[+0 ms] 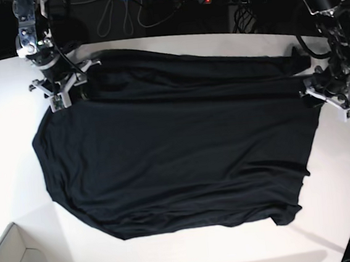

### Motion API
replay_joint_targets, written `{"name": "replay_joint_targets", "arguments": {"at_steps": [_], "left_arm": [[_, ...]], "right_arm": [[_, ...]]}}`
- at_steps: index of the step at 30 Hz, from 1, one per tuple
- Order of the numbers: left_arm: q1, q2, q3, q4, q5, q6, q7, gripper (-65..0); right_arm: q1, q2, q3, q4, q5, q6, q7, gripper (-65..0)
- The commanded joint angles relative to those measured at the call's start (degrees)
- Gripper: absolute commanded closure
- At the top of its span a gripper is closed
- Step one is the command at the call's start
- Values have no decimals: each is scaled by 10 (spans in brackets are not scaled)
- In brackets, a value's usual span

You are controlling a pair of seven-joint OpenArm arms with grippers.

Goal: Layout the t-shirt on the table in an organized manner, then fold the t-shirt properly

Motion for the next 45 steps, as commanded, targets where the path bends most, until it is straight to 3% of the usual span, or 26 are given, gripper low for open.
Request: {"name": "replay_joint_targets", "arguments": {"at_steps": [1,7,16,20,28,31,37,45], "left_arm": [[24,-4,-1,-3,22,10,48,-302],[59,-5,-2,37,22,10,50,-302],[85,-4,-6,92,22,10,51,-302],[80,2,-60,117,21,10,51,-302],[53,2,-99,167,21,10,52,-307],[58,28,-135,228,20,10,57,-307],[110,65,-167,325,22,10,158,-309],[197,135,-160,335,21,10,167,-398]], "right_arm": [[-17,1,1,-2,-6,2,-42,-269],[-41,0,-3,-2,-6,2,7,-269],[-43,0,-3,1,-6,2,14,-269],[-44,0,-3,36,-4,2,14,-269],[-63,-1,-2,130,-3,2,14,-269],[-74,-1,-3,160,-5,2,14,-273],[-115,-1,-3,197,-5,2,10,-274],[-146,-17,-4,195,-6,2,12,-275]]}}
